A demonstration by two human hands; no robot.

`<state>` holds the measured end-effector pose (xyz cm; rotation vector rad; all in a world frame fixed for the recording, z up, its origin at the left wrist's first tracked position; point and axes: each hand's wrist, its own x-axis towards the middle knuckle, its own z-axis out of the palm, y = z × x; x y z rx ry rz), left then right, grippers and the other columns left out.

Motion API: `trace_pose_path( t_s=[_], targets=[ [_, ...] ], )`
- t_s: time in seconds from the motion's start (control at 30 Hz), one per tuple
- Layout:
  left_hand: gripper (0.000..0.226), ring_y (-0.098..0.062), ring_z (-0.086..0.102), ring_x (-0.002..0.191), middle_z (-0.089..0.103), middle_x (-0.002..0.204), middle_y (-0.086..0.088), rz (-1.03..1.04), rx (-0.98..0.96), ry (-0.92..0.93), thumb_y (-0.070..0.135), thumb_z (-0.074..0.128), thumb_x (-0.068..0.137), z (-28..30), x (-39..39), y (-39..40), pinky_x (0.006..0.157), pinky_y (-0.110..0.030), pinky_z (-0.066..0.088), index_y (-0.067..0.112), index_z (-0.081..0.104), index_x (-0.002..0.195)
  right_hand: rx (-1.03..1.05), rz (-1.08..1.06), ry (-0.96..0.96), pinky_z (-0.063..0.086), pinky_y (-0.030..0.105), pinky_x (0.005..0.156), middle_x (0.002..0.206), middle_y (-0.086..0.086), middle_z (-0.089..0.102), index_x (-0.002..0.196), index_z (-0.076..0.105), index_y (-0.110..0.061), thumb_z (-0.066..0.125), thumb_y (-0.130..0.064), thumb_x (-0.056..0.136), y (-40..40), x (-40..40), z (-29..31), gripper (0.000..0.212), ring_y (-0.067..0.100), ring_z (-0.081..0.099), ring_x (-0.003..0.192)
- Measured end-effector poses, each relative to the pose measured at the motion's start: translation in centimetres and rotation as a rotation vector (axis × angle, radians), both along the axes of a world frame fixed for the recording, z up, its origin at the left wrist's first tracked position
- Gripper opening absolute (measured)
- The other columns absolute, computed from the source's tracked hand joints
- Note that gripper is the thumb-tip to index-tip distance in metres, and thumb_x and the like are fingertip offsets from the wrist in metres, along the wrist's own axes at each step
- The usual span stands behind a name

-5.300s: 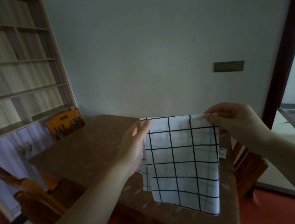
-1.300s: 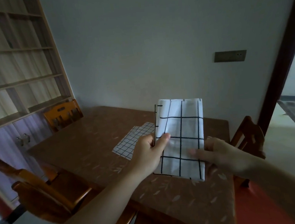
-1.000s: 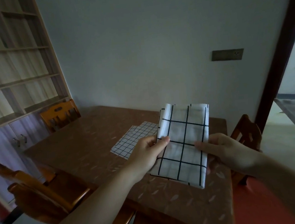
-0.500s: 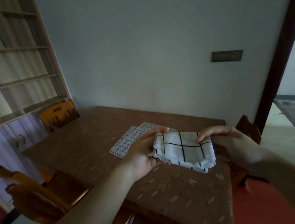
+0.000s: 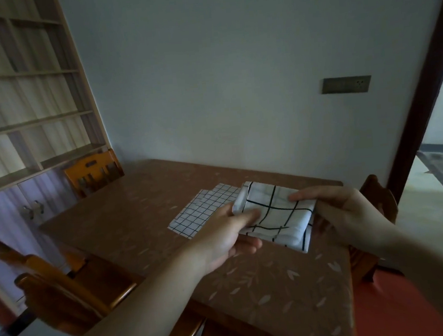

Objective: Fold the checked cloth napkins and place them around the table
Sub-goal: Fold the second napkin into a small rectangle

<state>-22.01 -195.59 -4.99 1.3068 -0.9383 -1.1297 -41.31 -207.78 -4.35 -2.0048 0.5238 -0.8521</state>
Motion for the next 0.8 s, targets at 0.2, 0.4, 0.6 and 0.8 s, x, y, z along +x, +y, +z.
trace_pose_path(
  t_s=[0.2,0.4,0.6,0.8],
  targets=[
    [0.009,-0.014,0.061,0.052,0.069,0.069,-0.003,0.080,-0.088,-0.108,0.018,0.055,0.099,-0.4,-0.3,0.1,0.054,-0.028,0.051,0.011,0.060,0.100,0.233,0.020,-0.094,0.057,0.044,0.080,0.110,0.007,0.070,0.111,0.070,-0.031,0.045,-0.018,0.098,0.1,0.1,0.0,0.031,0.026,0.069,0.097],
    [0.015,-0.017,0.066,0.062,0.067,0.093,-0.015,0.147,-0.166,-0.231,0.021,0.054,0.100,-0.8,-0.6,0.0,0.060,-0.030,0.058,0.010,0.057,0.111,0.454,0.059,0.075,0.059,0.033,0.059,0.088,0.006,0.077,0.116,0.064,-0.012,0.066,-0.033,0.085,1.6,1.1,-1.3,0.037,0.024,0.074,0.073],
    [0.032,-0.006,0.063,0.075,0.059,0.084,0.007,0.212,-0.101,-0.378,0.048,0.054,0.095,-2.0,0.0,-0.4,0.070,-0.025,0.052,0.017,0.060,0.093,0.314,-0.011,0.137,0.062,0.038,0.070,0.090,0.006,0.077,0.107,0.068,-0.012,0.065,-0.015,0.089,1.5,1.2,-1.5,0.019,0.024,0.075,0.080],
    [0.021,-0.028,0.063,0.061,0.062,0.076,-0.013,0.339,-0.328,-0.488,0.040,0.049,0.098,-3.0,-1.8,-0.8,0.050,-0.036,0.055,0.023,0.060,0.095,0.397,-0.215,-0.072,0.053,0.034,0.059,0.080,0.026,0.064,0.099,0.064,-0.002,0.045,-0.054,0.095,2.5,3.0,-2.0,0.056,0.033,0.069,0.073]
  ],
)
